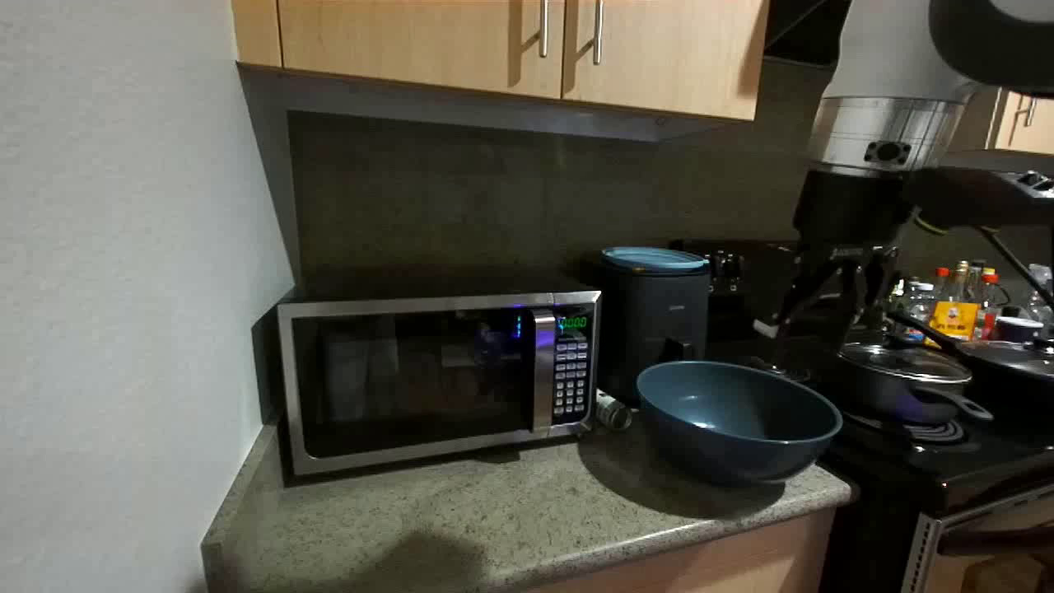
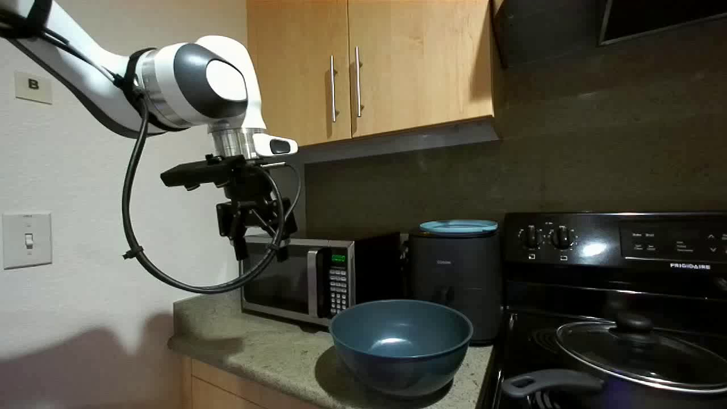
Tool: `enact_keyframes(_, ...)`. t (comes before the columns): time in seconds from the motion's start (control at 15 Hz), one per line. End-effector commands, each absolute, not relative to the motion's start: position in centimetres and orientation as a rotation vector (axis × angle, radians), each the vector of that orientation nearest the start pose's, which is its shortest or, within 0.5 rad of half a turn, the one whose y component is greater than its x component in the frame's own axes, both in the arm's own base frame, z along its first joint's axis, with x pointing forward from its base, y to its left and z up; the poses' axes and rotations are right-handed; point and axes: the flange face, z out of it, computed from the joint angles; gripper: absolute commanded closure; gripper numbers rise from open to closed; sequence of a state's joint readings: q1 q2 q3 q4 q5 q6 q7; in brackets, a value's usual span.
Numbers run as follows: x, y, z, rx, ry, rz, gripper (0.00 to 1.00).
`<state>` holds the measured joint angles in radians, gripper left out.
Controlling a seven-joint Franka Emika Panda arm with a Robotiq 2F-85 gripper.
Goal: Put the bowl on top of the microwave.
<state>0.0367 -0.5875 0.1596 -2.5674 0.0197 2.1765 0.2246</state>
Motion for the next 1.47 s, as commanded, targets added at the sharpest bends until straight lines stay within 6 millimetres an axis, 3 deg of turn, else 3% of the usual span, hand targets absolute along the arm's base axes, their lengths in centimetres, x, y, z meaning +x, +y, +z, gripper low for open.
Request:
enact_keyframes(0.0,37.9,7.8,47.5,-3.157,0.088,-0.317,0.00)
enact_keyframes(0.13,37.8,5.7,46.7,-3.169,0.291,-0.353,0.00)
enact_keyframes(0.47,37.5,-2.7,43.6,-3.143,0.749,-0.345,0.00)
enact_keyframes(0.6,37.4,-5.1,42.5,-3.102,0.880,-0.301,0.00)
enact_keyframes(0.67,37.4,-3.9,43.6,-3.130,0.774,-0.298,0.00)
enact_keyframes(0.8,37.2,-5.4,42.9,-3.111,0.836,-0.274,0.00)
enact_keyframes(1.07,37.5,-5.6,42.6,-3.097,0.884,-0.280,0.00)
enact_keyframes(1.4,38.6,-8.8,40.4,-3.054,1.102,-0.311,0.00)
